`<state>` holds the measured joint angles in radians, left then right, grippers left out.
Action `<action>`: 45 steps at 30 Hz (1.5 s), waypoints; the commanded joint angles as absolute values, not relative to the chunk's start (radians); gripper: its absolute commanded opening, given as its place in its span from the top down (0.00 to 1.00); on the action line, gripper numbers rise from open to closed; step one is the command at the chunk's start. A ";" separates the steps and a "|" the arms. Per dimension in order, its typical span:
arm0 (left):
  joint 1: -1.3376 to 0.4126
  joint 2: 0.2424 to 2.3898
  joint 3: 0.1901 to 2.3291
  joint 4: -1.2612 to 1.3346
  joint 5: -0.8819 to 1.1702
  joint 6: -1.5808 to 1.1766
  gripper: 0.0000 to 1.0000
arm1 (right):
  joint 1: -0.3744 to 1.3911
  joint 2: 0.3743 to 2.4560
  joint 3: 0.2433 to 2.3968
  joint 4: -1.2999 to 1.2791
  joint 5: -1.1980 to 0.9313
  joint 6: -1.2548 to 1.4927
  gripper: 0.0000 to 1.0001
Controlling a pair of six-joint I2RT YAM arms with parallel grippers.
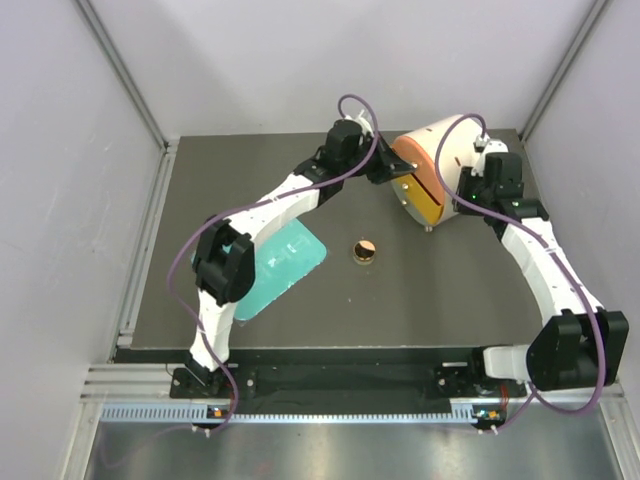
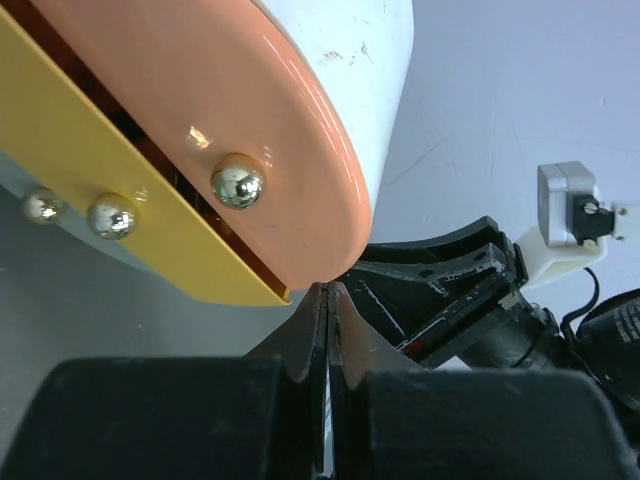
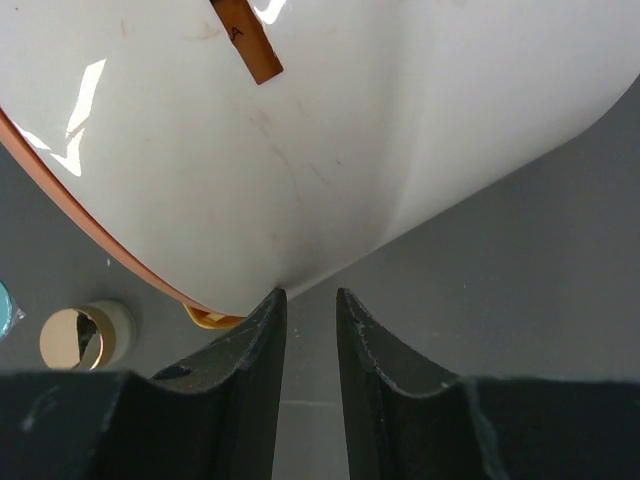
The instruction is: Organize the makeup
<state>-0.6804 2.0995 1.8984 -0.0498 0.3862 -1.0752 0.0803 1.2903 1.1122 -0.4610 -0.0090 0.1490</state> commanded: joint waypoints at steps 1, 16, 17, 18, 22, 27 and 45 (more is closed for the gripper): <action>-0.667 1.991 1.801 0.040 0.416 -1.051 1.00 | 0.078 1.299 1.135 -0.437 -0.021 0.150 0.72; -0.666 2.048 1.743 0.037 0.442 -1.057 1.00 | 0.078 1.290 1.276 -0.482 -0.044 0.156 0.75; -0.667 2.051 1.741 0.037 0.442 -1.055 1.00 | 0.078 1.279 1.272 -0.477 -0.048 0.156 0.75; -0.666 2.059 1.740 0.035 0.442 -1.054 1.00 | 0.078 1.272 1.261 -0.469 -0.051 0.161 0.78; -0.663 2.075 1.738 0.031 0.448 -1.048 1.00 | 0.078 1.250 1.256 -0.433 -0.048 0.172 0.91; -0.660 2.083 1.733 0.022 0.459 -1.034 1.00 | 0.077 1.261 1.288 -0.378 -0.019 0.179 1.00; -0.634 2.169 1.753 0.005 0.465 -1.009 1.00 | 0.063 1.462 1.417 -0.272 0.020 0.202 1.00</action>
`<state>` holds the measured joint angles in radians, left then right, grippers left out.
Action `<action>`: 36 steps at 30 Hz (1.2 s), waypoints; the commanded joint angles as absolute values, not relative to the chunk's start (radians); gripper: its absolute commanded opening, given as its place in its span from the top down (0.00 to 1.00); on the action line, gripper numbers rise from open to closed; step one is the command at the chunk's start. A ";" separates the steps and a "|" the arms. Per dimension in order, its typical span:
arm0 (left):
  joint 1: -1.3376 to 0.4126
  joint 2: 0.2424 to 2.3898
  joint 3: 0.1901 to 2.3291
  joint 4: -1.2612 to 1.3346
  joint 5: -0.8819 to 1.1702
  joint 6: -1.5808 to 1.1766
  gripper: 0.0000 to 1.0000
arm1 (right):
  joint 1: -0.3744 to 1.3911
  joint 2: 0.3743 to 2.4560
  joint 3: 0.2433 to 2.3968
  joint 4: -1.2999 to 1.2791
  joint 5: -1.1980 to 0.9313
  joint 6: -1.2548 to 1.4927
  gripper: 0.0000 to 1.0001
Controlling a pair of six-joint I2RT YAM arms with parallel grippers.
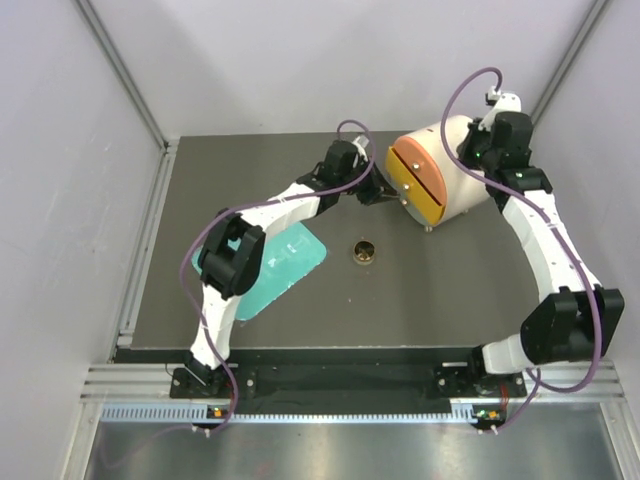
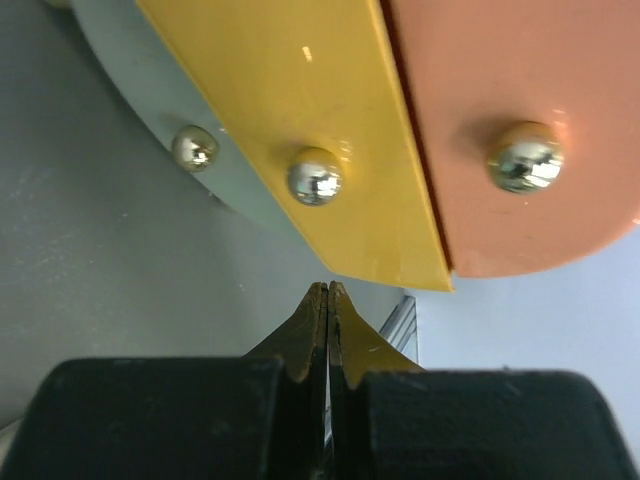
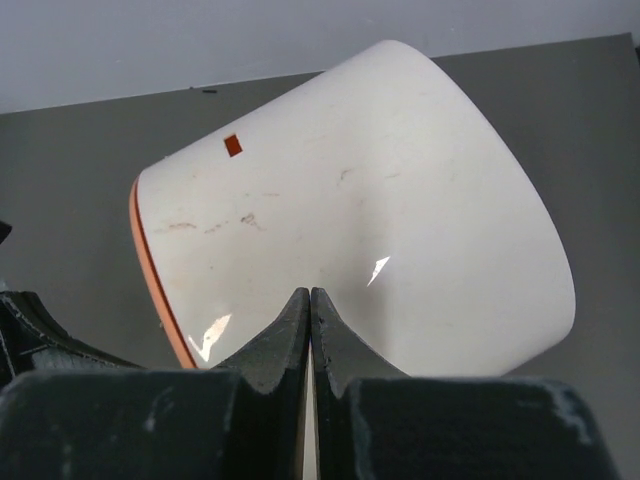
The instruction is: Organize the makeup
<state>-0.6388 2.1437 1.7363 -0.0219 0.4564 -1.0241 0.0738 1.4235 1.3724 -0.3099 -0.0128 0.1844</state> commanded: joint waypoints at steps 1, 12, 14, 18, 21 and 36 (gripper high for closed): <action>-0.634 2.175 1.758 0.005 0.465 -1.011 1.00 | 0.061 1.468 1.417 -0.275 0.023 0.206 1.00; -0.634 2.298 1.865 0.066 0.479 -1.107 1.00 | 0.060 1.503 1.417 -0.304 0.048 0.196 1.00; -0.637 2.325 1.894 0.077 0.489 -1.126 1.00 | 0.060 1.505 1.417 -0.304 0.045 0.193 1.00; -0.646 2.378 1.998 0.083 0.497 -1.158 1.00 | 0.058 1.508 1.417 -0.304 0.034 0.192 0.99; -0.652 2.410 2.045 0.081 0.502 -1.181 1.00 | 0.058 1.511 1.419 -0.305 0.025 0.190 0.99; -0.620 2.214 1.735 0.115 0.423 -1.109 0.73 | 0.058 1.511 1.407 -0.305 0.012 0.184 0.99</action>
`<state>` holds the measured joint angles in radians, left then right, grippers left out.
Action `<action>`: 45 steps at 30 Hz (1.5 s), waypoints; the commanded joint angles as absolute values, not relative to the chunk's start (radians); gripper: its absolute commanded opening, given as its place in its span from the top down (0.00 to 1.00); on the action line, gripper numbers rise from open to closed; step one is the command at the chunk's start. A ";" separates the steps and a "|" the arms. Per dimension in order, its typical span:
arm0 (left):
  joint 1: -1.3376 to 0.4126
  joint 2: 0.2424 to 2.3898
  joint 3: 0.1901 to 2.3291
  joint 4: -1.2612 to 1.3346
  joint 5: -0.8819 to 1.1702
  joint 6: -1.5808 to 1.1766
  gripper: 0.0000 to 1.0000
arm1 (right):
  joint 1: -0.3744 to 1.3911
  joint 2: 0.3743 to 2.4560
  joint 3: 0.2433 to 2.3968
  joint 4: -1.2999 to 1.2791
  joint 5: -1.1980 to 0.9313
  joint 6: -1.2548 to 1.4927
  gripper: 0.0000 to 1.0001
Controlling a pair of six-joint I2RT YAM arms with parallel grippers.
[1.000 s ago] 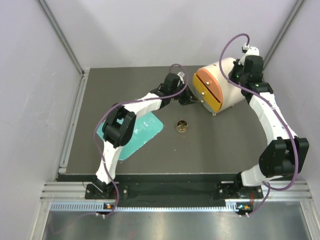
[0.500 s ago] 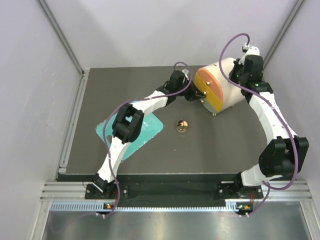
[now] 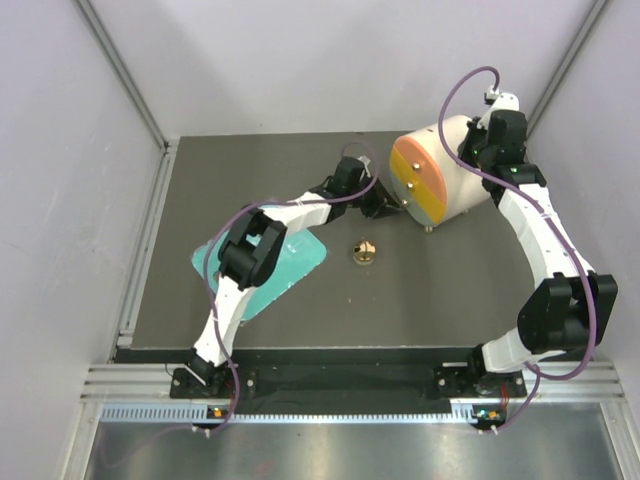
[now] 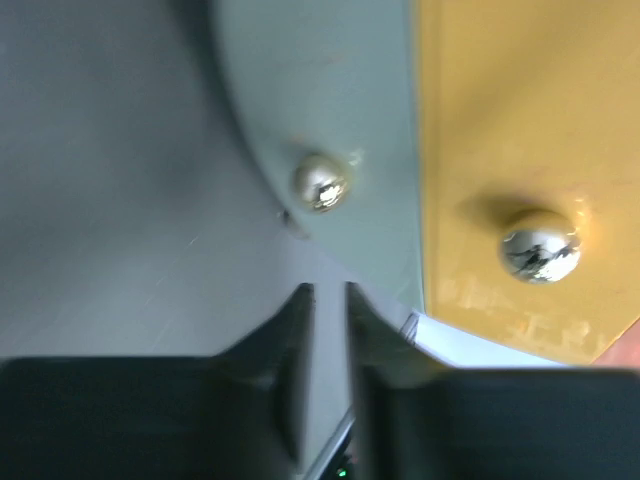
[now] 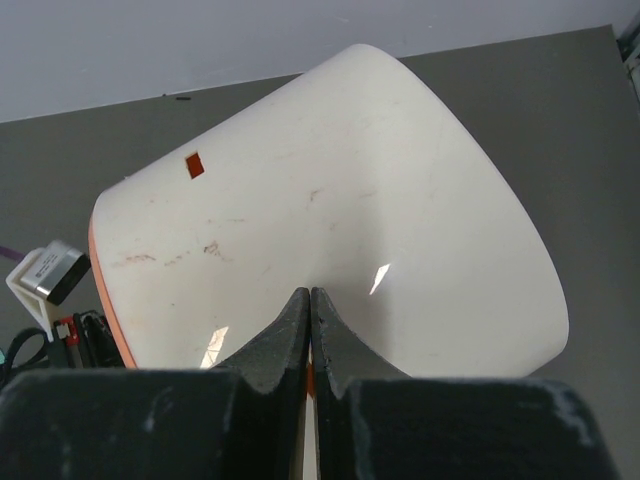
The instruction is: Organize the makeup
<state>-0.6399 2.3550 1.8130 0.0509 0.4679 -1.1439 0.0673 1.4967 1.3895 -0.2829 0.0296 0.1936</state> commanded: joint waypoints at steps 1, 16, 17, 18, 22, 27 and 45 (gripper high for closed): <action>-0.618 2.206 1.723 0.121 0.428 -1.115 0.64 | 0.057 1.512 1.407 -0.304 0.009 0.181 0.98; -0.606 2.365 1.736 0.363 0.532 -1.367 0.51 | 0.057 1.509 1.396 -0.308 0.003 0.172 0.94; -0.606 2.375 1.746 0.362 0.535 -1.373 0.52 | 0.057 1.509 1.396 -0.308 0.005 0.172 0.94; -0.606 2.382 1.753 0.357 0.535 -1.374 0.52 | 0.055 1.509 1.396 -0.307 0.005 0.172 0.94; -0.606 2.379 1.761 0.310 0.515 -1.342 0.53 | 0.055 1.508 1.391 -0.307 0.006 0.173 0.93; -0.604 2.388 1.766 0.302 0.511 -1.339 0.53 | 0.052 1.509 1.390 -0.304 0.003 0.173 0.93; -0.607 2.470 1.845 0.278 0.492 -1.350 0.58 | 0.051 1.511 1.385 -0.308 0.003 0.167 0.91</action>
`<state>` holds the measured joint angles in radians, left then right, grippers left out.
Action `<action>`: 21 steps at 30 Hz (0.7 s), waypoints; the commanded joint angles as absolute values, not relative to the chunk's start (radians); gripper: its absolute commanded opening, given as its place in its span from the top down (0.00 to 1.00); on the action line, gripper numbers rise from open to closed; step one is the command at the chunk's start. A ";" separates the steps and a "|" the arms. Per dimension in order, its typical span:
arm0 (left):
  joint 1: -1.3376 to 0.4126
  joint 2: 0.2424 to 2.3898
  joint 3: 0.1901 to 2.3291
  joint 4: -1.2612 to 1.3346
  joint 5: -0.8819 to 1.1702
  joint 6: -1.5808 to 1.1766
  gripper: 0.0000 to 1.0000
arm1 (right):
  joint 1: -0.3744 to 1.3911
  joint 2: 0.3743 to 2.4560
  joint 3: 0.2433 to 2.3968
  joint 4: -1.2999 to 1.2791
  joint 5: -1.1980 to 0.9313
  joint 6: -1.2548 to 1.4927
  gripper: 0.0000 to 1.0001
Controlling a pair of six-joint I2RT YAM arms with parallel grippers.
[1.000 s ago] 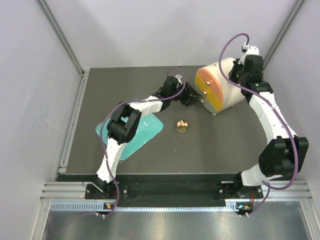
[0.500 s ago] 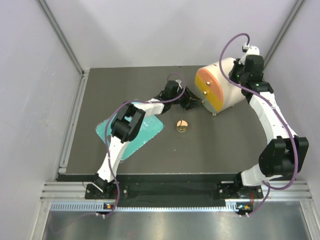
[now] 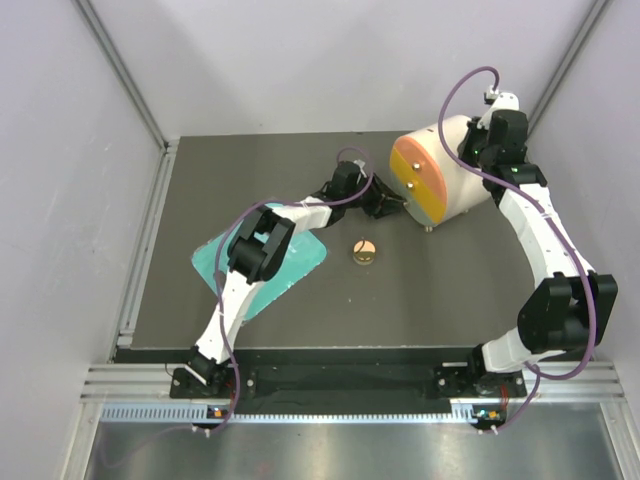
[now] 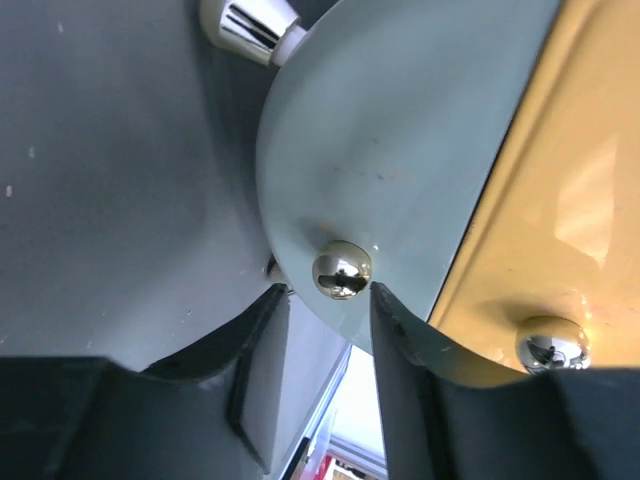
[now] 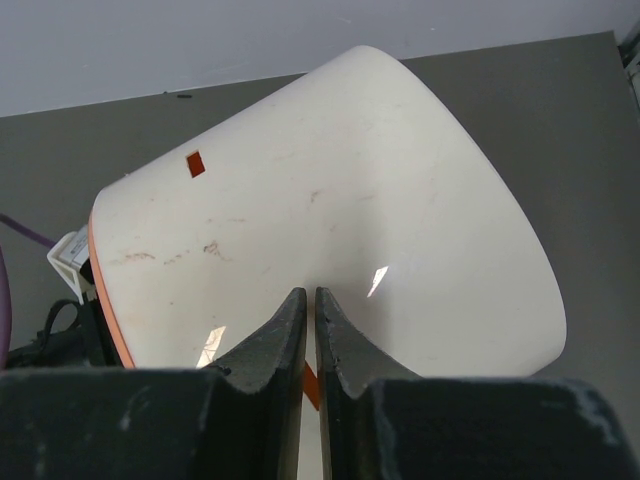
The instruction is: Organize the makeup
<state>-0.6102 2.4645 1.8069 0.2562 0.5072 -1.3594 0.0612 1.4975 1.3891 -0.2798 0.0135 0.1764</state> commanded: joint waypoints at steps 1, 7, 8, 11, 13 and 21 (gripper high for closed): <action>-0.609 2.471 1.845 0.281 0.494 -1.350 0.59 | 0.049 1.509 1.385 -0.308 0.003 0.167 0.91; -0.612 2.502 1.870 0.314 0.500 -1.378 0.62 | 0.046 1.506 1.382 -0.311 0.003 0.161 0.91; -0.612 2.503 1.876 0.313 0.502 -1.376 0.63 | 0.048 1.506 1.382 -0.310 0.003 0.161 0.91; -0.618 2.514 1.888 0.308 0.502 -1.379 0.64 | 0.046 1.506 1.381 -0.313 0.003 0.161 0.90; -0.620 2.520 1.893 0.308 0.502 -1.381 0.67 | 0.045 1.506 1.381 -0.311 0.003 0.163 0.90; -0.621 2.525 1.887 0.336 0.514 -1.393 1.00 | 0.044 1.506 1.376 -0.314 0.003 0.161 0.90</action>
